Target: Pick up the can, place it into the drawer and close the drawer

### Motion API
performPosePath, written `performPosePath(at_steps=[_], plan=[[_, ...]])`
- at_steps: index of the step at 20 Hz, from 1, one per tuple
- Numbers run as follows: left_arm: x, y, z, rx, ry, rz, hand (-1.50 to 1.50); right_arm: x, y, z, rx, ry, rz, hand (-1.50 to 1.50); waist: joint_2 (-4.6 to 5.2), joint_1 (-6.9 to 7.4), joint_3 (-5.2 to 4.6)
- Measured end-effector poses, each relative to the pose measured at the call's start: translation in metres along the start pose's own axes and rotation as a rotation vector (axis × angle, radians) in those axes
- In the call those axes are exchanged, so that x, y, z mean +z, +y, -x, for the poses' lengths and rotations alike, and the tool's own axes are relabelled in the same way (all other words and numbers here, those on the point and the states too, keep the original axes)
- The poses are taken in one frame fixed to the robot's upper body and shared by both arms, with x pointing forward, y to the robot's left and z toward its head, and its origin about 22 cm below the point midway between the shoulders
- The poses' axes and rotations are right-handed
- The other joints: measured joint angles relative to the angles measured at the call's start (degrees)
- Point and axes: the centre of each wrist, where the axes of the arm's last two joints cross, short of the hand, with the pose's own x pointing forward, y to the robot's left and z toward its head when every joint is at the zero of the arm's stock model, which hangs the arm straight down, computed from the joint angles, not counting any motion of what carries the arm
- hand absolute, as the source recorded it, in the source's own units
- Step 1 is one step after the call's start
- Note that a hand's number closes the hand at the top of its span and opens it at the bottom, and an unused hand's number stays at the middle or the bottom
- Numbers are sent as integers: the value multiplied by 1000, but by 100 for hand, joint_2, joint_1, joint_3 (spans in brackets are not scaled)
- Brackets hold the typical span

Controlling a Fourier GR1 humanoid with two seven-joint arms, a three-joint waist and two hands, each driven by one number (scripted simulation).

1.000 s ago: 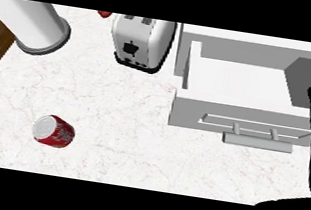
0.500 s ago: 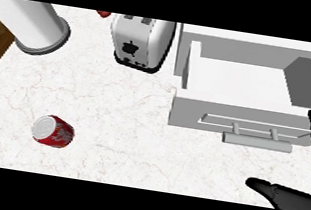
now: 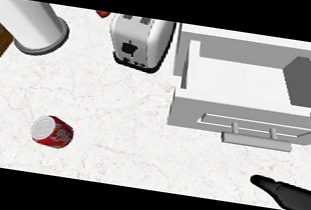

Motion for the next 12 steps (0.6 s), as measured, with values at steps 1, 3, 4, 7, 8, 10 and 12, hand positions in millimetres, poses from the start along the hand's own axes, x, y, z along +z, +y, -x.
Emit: performPosePath(at_steps=[1, 3, 4, 7, 8, 10, 12], plan=[[1, -1, 2, -1, 6, 0, -150, 1, 0, -2, 0, -1, -1, -150, 0, -1, 0], [-2, -8, 11, 0, 22, 6, -150, -1, -6, -1, -1, -4, 3, -150, 0, -7, -1], [-3, -10, 16, -3, 32, 7, -150, 0, -7, -1, 0, 0, 1, -150, 0, -8, -1], [1, -15, 37, -5, 56, 4, -150, 1, -10, -3, -1, -8, 10, -150, -1, -6, -1], [0, -15, 41, -9, 65, -1, -150, 4, -12, -2, -3, -10, 14, -150, -1, -8, -2], [-7, -15, 57, -20, 75, -2, -150, 6, -11, -3, 0, -16, 12, -150, 0, -16, -2], [-5, -23, 70, -24, 80, -5, -150, 11, -13, -3, 4, -19, 6, -150, 0, -16, -3]])
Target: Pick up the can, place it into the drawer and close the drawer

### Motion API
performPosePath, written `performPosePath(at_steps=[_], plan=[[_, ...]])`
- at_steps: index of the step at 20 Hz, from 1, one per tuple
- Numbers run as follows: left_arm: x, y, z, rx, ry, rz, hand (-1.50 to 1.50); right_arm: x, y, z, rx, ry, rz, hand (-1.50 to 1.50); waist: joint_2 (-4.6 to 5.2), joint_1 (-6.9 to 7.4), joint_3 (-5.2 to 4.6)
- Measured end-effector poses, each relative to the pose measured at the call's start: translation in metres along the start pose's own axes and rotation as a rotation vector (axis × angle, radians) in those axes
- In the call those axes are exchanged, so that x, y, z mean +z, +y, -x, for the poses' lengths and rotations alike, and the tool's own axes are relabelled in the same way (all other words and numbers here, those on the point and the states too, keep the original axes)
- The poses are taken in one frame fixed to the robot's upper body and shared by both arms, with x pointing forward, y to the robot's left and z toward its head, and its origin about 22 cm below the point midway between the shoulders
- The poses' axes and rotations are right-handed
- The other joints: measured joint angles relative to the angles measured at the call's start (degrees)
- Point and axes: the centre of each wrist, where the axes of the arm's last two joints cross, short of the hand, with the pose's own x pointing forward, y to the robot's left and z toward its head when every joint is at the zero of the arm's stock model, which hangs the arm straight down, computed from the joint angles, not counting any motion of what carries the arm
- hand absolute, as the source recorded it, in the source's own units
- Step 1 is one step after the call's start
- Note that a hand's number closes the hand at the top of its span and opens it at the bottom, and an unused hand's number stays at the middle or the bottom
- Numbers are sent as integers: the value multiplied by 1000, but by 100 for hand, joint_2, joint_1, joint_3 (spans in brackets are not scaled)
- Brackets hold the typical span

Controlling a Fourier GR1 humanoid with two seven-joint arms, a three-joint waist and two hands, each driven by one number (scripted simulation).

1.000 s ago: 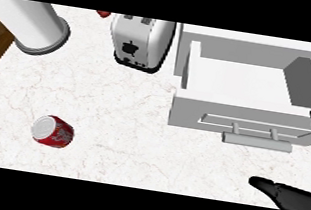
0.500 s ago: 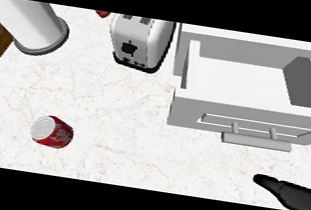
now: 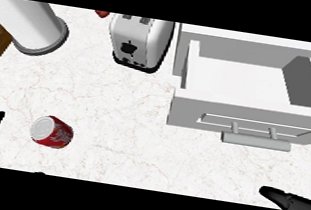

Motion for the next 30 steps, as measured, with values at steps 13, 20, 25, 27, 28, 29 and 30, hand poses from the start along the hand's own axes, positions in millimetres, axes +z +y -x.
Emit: performPosePath(at_steps=[13, 20, 25, 27, 28, 29, 30], plan=[[-8, -11, 75, -25, 60, -69, -150, 7, -15, -11, 9, -5, 13, -150, 1, -1, 1], [-12, -6, 114, -25, 90, -91, -150, 12, -17, -24, 9, -4, 11, -150, 2, -7, 0], [-14, -3, 135, -30, 108, -98, -150, 10, -15, -26, 8, -13, 18, -150, 3, -3, 1], [-17, -4, 137, -22, 115, -101, -150, 12, -18, -27, 11, -11, 18, -150, 2, -4, 1], [-16, -2, 142, -18, 121, -103, -150, 12, -18, -24, 14, -10, 20, -150, 1, -4, 0], [-19, 3, 145, -17, 123, -108, -150, 13, -18, -26, 18, -12, 17, -150, 3, -5, 1], [-24, 6, 148, -15, 125, -114, -150, 14, -20, -28, 19, -13, 16, -150, 3, -9, 1]])
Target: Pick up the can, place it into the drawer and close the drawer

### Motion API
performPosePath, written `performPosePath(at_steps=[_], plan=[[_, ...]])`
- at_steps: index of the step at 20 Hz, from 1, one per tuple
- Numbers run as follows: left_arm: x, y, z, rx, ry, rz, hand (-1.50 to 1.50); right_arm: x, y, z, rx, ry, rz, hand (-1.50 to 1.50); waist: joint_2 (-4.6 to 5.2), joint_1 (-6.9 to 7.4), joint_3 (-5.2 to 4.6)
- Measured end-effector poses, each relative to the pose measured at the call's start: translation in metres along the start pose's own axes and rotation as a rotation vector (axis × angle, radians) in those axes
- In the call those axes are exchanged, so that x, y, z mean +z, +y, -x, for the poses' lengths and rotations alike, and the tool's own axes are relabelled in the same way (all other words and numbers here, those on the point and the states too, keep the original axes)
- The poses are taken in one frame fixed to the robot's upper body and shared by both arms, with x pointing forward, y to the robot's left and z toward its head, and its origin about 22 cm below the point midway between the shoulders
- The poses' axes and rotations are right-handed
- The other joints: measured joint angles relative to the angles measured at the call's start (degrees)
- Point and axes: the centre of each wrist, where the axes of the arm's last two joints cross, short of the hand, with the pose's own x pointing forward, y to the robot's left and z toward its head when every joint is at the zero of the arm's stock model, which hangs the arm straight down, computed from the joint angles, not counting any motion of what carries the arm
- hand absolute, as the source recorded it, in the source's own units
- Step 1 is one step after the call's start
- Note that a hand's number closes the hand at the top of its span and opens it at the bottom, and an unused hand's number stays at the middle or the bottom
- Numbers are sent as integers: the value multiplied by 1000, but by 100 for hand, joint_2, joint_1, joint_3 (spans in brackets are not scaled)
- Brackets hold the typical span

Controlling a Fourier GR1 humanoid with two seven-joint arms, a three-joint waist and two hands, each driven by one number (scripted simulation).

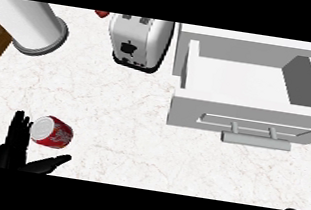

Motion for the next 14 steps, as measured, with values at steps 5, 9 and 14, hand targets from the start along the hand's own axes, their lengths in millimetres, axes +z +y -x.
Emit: performPosePath(at_steps=[5, 9, 14], plan=[[-11, 7, 20, 11, 10, -17, -150, 1, -4, -7, 9, 4, -4, -150, 0, -5, -1], [-21, 4, 32, 5, 7, -14, -150, -2, 1, -2, 4, 6, -2, -150, 1, -5, -1], [-37, 4, 35, 12, -1, 13, -150, 0, 0, -1, 10, 0, -1, -150, 2, -11, 0]])
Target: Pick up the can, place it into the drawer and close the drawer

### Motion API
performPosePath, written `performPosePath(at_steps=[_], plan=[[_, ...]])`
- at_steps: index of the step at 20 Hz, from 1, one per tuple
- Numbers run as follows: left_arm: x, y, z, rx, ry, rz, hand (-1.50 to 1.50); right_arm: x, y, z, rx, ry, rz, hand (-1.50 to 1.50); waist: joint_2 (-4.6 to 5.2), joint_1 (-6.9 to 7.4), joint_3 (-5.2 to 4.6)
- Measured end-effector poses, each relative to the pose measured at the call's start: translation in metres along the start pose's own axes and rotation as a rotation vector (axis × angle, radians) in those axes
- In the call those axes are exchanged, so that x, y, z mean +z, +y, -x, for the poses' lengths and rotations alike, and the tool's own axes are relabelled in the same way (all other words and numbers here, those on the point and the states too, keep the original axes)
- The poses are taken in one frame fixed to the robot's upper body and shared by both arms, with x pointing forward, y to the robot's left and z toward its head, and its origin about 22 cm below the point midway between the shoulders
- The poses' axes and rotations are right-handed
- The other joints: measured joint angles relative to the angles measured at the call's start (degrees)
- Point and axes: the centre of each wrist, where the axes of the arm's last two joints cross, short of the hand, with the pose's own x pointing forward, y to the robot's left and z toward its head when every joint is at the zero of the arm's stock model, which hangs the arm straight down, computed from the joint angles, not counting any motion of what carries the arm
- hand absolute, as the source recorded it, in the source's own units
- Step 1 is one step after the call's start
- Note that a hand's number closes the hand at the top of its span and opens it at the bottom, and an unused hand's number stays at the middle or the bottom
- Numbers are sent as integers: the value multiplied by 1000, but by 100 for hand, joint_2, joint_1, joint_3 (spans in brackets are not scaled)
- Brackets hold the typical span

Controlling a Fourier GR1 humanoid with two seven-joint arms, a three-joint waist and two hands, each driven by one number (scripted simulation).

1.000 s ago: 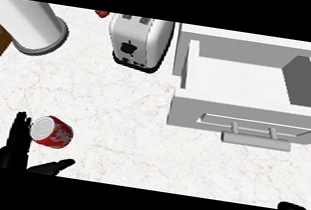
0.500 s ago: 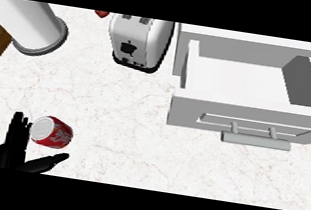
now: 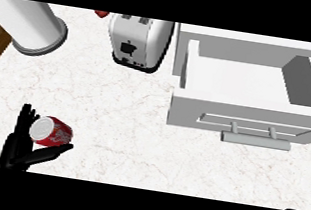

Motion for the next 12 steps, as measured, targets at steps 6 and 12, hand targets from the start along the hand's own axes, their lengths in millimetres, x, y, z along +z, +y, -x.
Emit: performPosePath(at_steps=[6, 12], plan=[[-13, -8, 3, 12, -11, 84, -150, -3, 1, -4, -1, -5, 5, -150, -2, -3, 4], [-28, -25, 0, 68, -16, 166, 150, -8, -4, -10, -1, -15, 10, -150, -3, -8, 4]])
